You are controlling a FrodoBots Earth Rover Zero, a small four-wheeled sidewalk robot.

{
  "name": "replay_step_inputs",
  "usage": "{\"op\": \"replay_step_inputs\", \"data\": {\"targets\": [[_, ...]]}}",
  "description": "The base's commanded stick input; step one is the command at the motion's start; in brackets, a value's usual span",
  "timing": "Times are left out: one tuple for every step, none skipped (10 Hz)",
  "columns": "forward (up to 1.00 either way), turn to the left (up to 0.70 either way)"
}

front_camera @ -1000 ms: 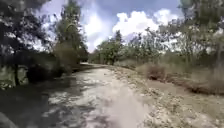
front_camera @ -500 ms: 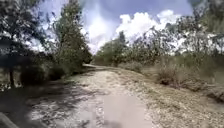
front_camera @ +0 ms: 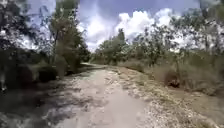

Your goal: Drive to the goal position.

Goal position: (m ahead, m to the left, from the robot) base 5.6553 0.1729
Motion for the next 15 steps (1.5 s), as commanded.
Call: {"op": "replay_step_inputs", "data": {"targets": [[0.85, 0.34], [0.85, 0.0], [0.85, 0.0], [0.85, 0.0], [0.85, 0.0], [0.85, 0.0], [0.85, 0.0], [0.85, 0.0], [0.85, 0.0], [0.85, 0.0], [0.85, 0.0], [0.85, 0.0], [0.85, 0.0], [0.85, 0.0], [0.85, 0.0]]}}
